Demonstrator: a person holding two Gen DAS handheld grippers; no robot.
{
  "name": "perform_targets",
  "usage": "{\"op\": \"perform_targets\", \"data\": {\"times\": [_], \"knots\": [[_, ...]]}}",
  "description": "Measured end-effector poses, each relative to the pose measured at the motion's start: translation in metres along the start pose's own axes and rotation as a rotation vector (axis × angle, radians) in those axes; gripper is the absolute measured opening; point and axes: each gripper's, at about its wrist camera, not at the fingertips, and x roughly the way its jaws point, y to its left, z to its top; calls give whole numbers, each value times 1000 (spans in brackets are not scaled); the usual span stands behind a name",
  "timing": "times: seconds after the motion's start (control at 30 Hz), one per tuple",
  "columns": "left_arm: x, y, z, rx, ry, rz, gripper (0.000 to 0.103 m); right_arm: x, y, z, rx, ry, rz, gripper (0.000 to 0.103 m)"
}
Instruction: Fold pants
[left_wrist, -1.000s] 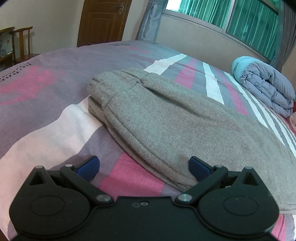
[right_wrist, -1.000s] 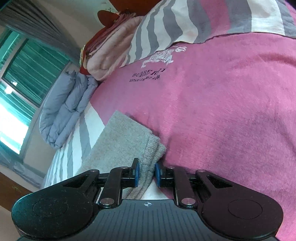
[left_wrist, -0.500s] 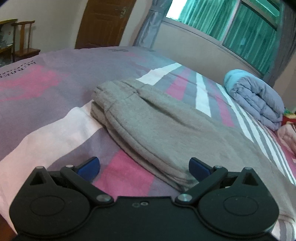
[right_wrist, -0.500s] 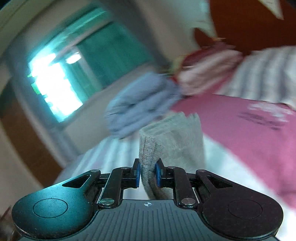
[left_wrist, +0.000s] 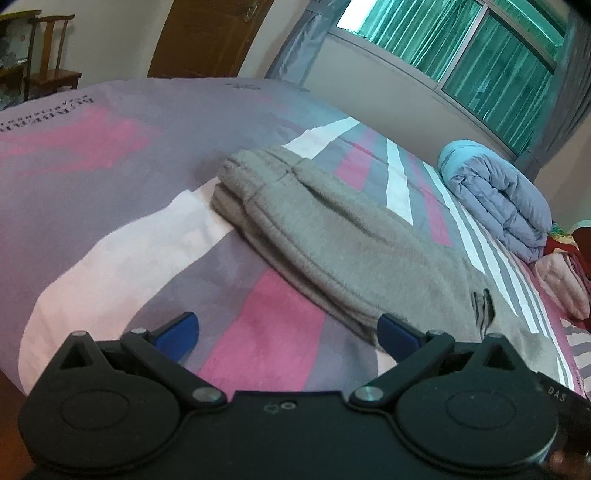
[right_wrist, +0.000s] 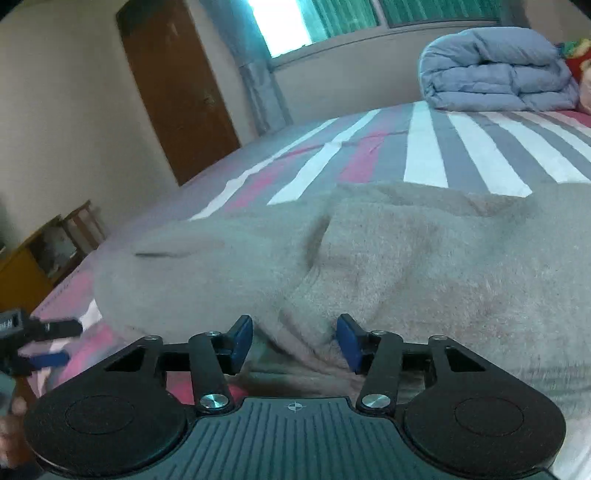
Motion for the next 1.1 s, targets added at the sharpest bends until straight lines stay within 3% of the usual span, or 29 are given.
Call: {"op": "perform_targets", "data": {"times": [0.27,0.33,0.47,0.63,0.73,0.87,0.93,1.0,1.1], "knots": [[11,-14,-3,59,39,-6,97,-2,25,-5,-241,21,-56,51],[9,-12,-4,47,33,-15,97,-11,33,-16,-305,15,-69,45],[8,-5,-5,7,26,-25,97,-23,24,-10,-202,-49,8,45],[7,-13,-6,50,28,9,97,-6,26,-4,-235,34,-61,28],[5,-13,-5,53,21,11,97,-6,22,-4,-195,45,-34,12],[7,-14,-6,45,32,15,97,-26,30,-2,-217,-32,10,11],[10,-19,-6,68,41,25,97,-23,33,-5,-235,-2,36,11],[11,-25,-5,94,48,38,97,-4,32,-14,-251,93,18,13],[12,-29,-6,120,45,44,97,-11,35,-12,-259,57,14,16]]}}
